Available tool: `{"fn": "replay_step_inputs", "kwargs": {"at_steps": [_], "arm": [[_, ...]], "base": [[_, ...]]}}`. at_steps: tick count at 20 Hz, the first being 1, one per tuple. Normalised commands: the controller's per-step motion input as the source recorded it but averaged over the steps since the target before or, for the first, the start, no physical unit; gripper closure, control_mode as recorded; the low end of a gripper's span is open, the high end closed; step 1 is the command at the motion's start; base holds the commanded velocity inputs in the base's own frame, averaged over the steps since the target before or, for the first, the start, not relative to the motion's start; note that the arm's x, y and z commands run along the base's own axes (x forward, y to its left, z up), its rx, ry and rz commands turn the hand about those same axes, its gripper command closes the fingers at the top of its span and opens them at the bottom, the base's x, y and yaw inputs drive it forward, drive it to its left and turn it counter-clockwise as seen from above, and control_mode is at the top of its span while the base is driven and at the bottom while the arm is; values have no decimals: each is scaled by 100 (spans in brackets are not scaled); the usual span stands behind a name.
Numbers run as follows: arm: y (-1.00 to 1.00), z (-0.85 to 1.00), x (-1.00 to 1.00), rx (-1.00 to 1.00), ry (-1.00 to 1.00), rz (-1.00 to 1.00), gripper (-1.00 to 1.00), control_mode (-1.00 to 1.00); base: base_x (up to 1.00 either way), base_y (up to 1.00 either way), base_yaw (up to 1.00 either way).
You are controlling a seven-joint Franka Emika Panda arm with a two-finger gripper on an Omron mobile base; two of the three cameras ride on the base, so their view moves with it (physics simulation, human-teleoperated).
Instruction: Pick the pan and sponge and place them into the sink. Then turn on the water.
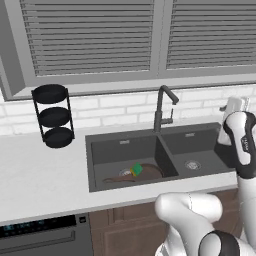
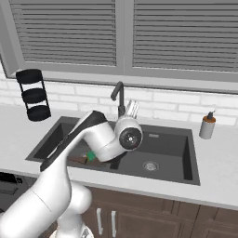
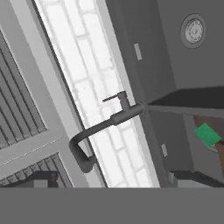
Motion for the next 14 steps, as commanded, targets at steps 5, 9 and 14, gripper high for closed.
{"fn": "replay_step_inputs", "kwargs": {"at_steps": [5,9,14], "arm": [[-48,-26,51,38,23,-9,-100,-100],[-32,-31,49,33,11,-9,-100,-100],[-12,-42,49,23,1,-7,-100,-100]], "base": [[0,0,0],[0,0,0],[0,0,0]]}}
